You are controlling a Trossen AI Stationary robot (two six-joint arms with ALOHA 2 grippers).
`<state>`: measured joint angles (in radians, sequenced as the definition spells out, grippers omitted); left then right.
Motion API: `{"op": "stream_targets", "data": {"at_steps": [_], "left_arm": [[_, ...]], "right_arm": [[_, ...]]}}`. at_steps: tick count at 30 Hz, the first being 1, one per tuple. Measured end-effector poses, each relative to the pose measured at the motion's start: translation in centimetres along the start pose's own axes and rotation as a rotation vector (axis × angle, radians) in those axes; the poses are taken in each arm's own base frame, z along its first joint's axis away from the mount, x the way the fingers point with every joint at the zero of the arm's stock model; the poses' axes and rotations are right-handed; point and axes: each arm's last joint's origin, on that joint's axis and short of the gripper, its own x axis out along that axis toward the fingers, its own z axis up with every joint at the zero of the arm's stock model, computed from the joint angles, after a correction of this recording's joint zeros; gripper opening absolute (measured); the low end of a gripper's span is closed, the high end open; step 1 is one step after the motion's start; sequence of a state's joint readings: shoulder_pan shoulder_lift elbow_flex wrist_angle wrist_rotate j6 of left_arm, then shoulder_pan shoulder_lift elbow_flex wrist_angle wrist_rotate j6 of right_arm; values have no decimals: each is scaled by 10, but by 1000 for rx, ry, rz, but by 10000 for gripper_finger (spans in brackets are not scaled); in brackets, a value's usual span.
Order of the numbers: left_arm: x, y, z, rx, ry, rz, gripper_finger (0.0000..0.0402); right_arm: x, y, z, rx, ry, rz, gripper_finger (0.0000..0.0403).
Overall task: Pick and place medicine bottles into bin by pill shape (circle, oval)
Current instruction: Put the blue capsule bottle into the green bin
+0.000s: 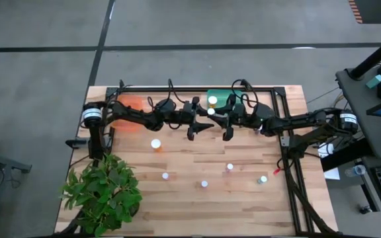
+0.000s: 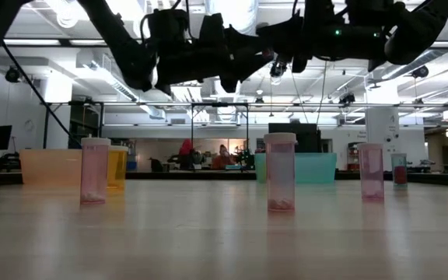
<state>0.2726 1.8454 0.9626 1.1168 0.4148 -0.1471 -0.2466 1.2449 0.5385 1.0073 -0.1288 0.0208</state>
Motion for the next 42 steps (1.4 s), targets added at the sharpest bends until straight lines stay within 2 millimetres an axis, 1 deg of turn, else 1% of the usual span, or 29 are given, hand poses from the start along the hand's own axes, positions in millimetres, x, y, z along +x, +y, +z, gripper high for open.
{"op": "stream_targets", "data": {"at_steps": [4,7,10,16,19,24,27,31,35,42], "left_arm": [[3,1,2,12,-16,-3,218],[4,1,3,17,-26,-5,205],[4,1,3,18,-27,-3,176],[3,3,4,20,-30,8,100],[3,4,5,23,-33,9,74],[3,4,4,23,-31,9,73],[3,5,4,21,-28,10,81],[3,5,3,18,-25,11,84],[1,4,1,10,-16,12,82],[-2,4,-3,3,-4,14,75]], "right_arm": [[0,0,1,5,-8,0,100],[0,0,1,5,-9,0,100],[0,0,2,4,-18,1,100],[0,0,4,26,-42,5,100],[0,1,4,30,-45,4,100],[0,1,4,28,-38,5,100],[0,1,3,24,-27,5,101],[0,1,2,18,-19,5,112],[0,1,0,18,-5,7,139],[0,1,-3,35,22,5,202]]}}
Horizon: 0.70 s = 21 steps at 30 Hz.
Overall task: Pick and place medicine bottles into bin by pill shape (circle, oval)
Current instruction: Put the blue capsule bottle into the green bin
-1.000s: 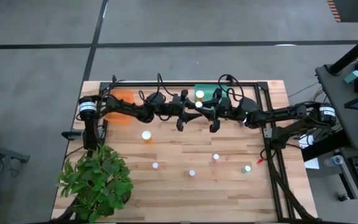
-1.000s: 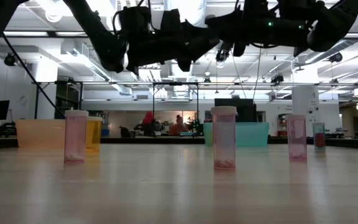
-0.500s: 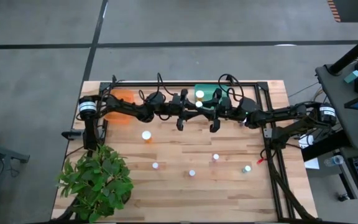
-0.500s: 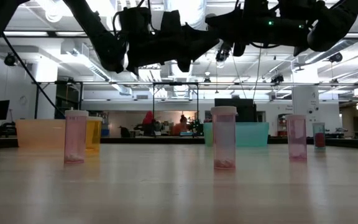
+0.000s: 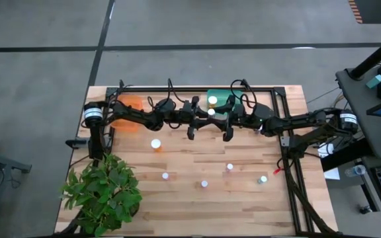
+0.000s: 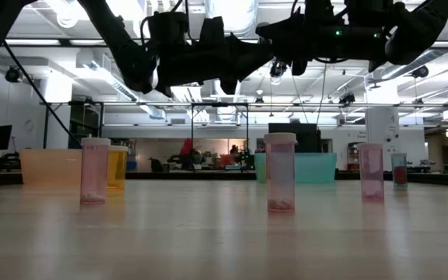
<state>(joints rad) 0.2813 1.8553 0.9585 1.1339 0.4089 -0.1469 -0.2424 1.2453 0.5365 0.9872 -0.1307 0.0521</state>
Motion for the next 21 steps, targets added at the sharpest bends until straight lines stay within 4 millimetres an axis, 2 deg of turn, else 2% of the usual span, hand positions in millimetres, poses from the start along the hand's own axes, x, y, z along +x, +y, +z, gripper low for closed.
{"op": "stream_targets", "data": {"at_steps": [8,14,21], "left_arm": [[-2,3,-12,-20,117,23,74],[-4,5,-22,-13,215,35,77],[-5,6,-21,-6,208,35,78]], "right_arm": [[-9,-3,9,6,63,-23,236],[-15,-4,26,-11,266,-40,235],[-12,-5,41,-49,445,-59,227]]}}
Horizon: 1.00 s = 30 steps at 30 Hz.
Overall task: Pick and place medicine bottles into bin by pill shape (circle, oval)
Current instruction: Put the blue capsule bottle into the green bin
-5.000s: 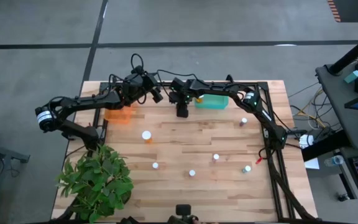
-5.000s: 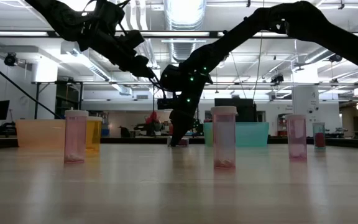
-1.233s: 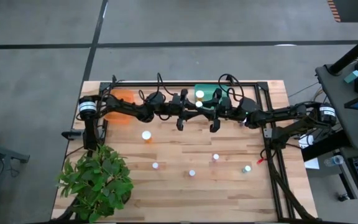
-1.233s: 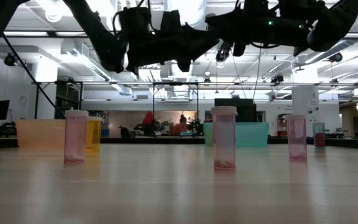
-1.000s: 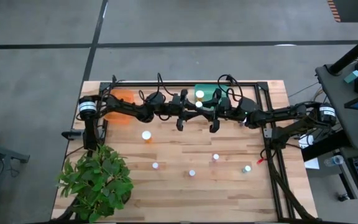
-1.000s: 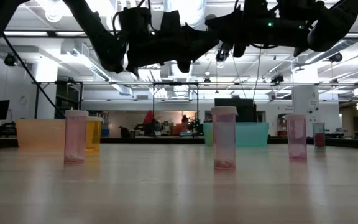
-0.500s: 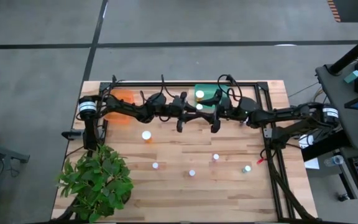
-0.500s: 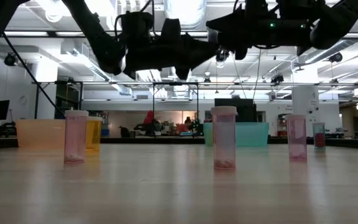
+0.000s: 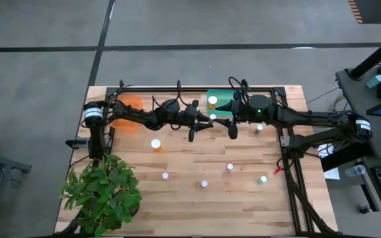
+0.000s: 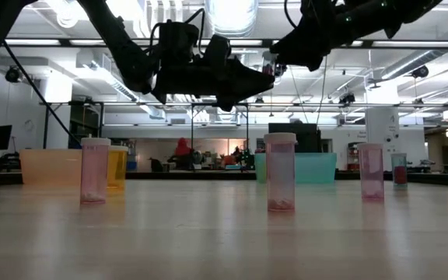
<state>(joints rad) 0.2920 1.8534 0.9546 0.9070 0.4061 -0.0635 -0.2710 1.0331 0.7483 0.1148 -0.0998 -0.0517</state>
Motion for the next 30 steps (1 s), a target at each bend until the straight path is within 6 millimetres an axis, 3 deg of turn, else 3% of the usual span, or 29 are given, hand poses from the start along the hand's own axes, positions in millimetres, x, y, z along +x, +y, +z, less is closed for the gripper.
{"op": "stream_targets", "data": {"at_steps": [20,24,30], "left_arm": [[0,2,1,74,-4,64,79],[0,2,1,75,-4,64,79],[0,2,1,75,-3,68,79]], "right_arm": [[17,-2,-3,-11,1,1,219],[17,-2,-3,-12,2,-18,195],[18,-2,-4,-11,5,-17,126]]}}
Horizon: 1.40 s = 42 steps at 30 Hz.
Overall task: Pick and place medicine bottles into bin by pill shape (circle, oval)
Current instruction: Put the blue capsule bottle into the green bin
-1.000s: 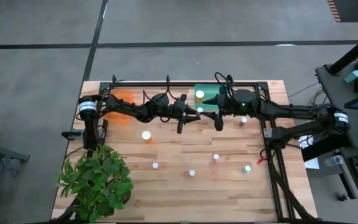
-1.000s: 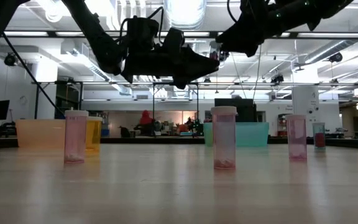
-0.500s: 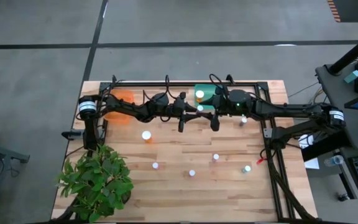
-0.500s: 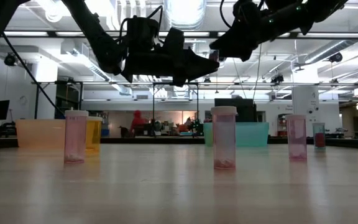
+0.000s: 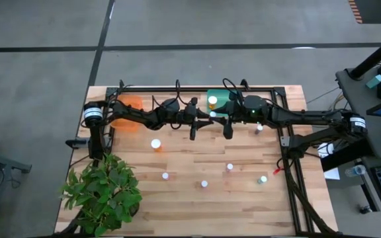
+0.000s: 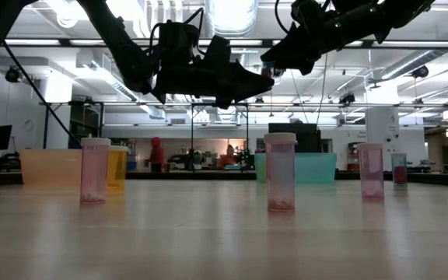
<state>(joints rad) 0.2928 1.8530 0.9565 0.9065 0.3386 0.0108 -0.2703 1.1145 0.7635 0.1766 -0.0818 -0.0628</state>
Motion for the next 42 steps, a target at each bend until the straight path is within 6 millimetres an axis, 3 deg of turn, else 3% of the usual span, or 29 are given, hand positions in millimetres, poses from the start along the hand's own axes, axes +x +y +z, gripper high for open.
{"op": "stream_targets", "data": {"at_steps": [4,8,17,22,33,42], "left_arm": [[0,0,0,-3,0,0,80],[0,0,-1,-8,6,0,90],[-2,4,0,-4,5,10,187],[-7,13,5,-1,0,37,219],[-22,31,19,60,-21,96,223],[-33,47,31,75,-50,152,224]], "right_arm": [[0,0,0,1,1,-1,95],[0,0,-1,12,11,-2,97],[0,-2,-2,15,26,-51,107],[-1,-5,-6,30,66,-138,106],[-3,-17,-15,57,156,-277,106],[-11,-54,-40,155,184,-423,106]]}}
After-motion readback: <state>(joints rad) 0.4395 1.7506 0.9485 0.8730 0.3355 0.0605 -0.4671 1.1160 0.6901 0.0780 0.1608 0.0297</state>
